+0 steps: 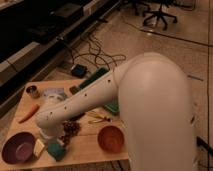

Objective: Place sponge in paper cup

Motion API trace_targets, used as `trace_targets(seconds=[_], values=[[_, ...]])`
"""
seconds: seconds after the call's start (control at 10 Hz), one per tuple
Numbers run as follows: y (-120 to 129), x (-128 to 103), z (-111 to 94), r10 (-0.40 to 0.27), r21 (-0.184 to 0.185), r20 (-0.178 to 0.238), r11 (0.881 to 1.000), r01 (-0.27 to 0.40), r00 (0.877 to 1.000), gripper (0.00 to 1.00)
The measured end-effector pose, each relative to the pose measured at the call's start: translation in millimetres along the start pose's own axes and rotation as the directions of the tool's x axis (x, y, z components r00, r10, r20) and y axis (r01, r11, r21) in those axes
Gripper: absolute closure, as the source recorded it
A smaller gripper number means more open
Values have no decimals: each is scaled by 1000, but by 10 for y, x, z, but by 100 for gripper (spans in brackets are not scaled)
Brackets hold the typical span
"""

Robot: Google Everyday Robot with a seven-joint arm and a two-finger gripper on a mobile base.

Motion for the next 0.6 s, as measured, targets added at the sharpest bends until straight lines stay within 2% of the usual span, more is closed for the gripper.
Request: trace_targets(seconds=[0.3, 0.6], values=[[-24, -27, 326, -14, -32, -4, 999, 14, 1000, 20], [17, -66, 414, -31, -50, -10, 998, 30, 999, 20]])
